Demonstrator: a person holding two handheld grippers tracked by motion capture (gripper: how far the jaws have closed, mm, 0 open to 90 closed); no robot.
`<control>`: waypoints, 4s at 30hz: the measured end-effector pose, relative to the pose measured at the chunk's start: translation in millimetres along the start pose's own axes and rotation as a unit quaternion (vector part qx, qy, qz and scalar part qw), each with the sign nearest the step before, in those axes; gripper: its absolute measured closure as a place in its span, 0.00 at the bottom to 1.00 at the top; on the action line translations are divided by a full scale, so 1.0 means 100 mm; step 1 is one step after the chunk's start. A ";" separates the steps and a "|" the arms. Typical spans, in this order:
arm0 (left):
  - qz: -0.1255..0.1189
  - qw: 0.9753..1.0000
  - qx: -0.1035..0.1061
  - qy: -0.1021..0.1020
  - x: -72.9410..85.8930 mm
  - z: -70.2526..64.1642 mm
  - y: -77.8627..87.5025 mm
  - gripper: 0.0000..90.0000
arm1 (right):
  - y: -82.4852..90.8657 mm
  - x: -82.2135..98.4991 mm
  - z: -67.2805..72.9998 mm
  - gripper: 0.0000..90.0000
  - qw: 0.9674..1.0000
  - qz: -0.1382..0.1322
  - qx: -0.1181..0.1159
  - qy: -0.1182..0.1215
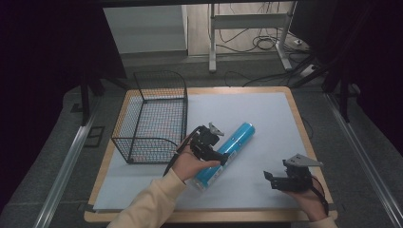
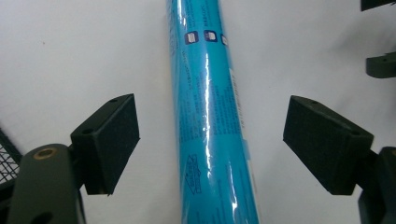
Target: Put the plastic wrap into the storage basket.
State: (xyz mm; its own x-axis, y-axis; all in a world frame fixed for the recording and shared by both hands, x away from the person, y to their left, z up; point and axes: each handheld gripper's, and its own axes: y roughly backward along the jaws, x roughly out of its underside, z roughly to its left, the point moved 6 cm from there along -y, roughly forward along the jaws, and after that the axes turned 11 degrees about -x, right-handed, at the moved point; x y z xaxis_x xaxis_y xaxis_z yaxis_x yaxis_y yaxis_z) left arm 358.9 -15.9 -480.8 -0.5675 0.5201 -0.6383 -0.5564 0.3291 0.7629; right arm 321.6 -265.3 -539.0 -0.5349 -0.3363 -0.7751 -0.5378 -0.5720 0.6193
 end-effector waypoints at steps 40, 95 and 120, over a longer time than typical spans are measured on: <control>0.133 0.991 0.008 -0.015 -0.06 -0.13 -0.82 0.16 | -0.02 0.02 -0.01 0.14 1.000 0.006 -0.003 -0.002; 0.145 0.988 0.023 -0.047 -0.43 -0.01 -0.38 0.35 | 0.00 0.02 -0.06 0.14 1.000 0.008 0.005 -0.006; 0.111 0.992 0.015 -0.058 -0.77 0.04 -0.15 0.35 | 0.01 0.01 -0.07 0.15 1.000 0.004 0.003 -0.006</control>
State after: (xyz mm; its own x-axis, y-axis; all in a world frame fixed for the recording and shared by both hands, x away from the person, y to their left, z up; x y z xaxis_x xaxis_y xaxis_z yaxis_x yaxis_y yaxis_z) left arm 413.5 -57.6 -443.3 -0.5992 0.6692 -0.4395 -0.4069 0.2182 0.8870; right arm 325.1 -271.3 -540.4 -0.5471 -0.3309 -0.7689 -0.5377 -0.5651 0.6257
